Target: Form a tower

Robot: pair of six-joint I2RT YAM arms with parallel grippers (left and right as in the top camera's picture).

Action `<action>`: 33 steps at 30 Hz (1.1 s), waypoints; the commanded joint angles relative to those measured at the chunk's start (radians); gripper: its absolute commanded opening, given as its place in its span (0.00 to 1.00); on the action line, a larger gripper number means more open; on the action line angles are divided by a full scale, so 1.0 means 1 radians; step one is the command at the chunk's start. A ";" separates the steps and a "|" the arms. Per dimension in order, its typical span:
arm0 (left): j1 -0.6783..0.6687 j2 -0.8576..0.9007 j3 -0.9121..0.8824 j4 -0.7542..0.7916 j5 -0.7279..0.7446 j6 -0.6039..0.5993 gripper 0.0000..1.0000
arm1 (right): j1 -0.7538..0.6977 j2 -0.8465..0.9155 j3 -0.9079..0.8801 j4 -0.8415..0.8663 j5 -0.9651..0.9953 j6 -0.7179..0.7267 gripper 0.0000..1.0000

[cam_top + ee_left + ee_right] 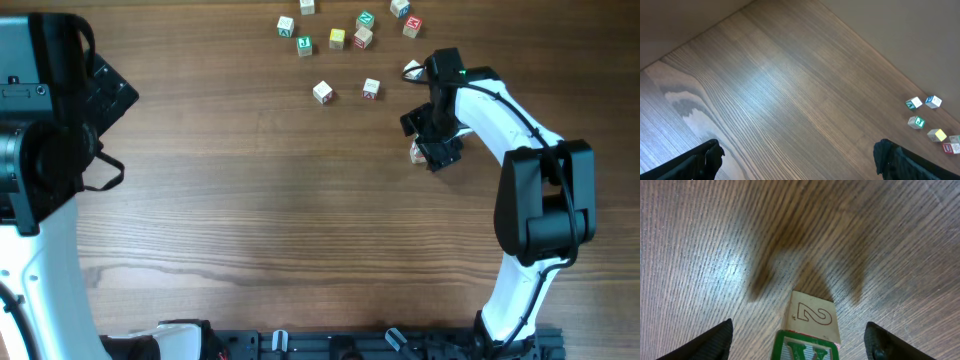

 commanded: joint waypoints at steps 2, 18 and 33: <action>0.007 0.007 -0.002 0.000 0.004 -0.003 1.00 | 0.004 0.017 0.018 -0.022 0.023 0.006 0.70; 0.007 0.007 -0.002 -0.001 0.004 -0.002 1.00 | 0.004 0.017 0.018 -0.021 0.037 -0.026 0.40; 0.007 0.007 -0.002 -0.001 0.004 -0.002 1.00 | 0.004 0.017 0.018 -0.022 0.024 -0.023 0.36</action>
